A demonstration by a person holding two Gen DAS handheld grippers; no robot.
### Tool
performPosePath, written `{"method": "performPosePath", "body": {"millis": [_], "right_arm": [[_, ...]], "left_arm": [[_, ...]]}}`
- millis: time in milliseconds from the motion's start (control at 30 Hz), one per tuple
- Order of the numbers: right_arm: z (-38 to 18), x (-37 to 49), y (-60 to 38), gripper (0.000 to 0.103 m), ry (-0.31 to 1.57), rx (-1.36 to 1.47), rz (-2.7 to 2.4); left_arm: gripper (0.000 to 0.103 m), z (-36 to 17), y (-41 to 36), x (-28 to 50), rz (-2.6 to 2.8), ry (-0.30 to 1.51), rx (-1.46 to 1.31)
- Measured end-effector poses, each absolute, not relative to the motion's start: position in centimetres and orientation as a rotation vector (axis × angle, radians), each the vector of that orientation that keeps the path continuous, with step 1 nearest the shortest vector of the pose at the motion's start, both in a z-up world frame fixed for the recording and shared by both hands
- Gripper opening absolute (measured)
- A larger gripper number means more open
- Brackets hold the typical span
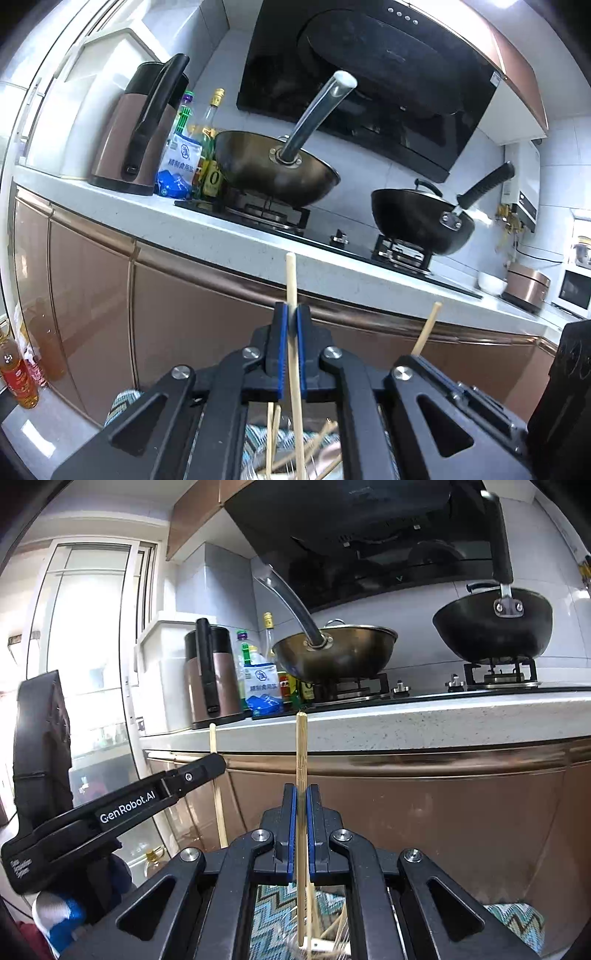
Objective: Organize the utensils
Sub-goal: 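Carry both chopsticks over the holder and lower them in, then open both tools to release the chopsticks and pull back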
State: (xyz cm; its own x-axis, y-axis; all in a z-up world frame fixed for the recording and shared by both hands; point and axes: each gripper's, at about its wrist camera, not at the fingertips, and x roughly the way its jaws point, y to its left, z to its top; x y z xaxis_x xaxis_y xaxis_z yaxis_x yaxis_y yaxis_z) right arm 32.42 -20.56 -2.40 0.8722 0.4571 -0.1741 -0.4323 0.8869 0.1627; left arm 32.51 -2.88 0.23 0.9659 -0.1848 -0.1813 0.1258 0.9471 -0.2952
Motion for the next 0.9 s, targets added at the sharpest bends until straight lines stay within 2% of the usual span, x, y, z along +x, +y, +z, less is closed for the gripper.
{"method": "performPosePath", "body": {"millis": [333, 900], "right_arm": [[-6.9, 35.7, -19.5, 0.005, 0.239, 0.051, 0.432], [-9.0, 36.2, -20.6, 0.006, 0.251, 0.053, 0.399]], "left_arm": [[0.004, -4.8, -3.7, 36.5, -0.124, 0.239, -0.292], [0.007, -7.4, -4.5, 36.7, -0.092, 0.233, -0.257]]}}
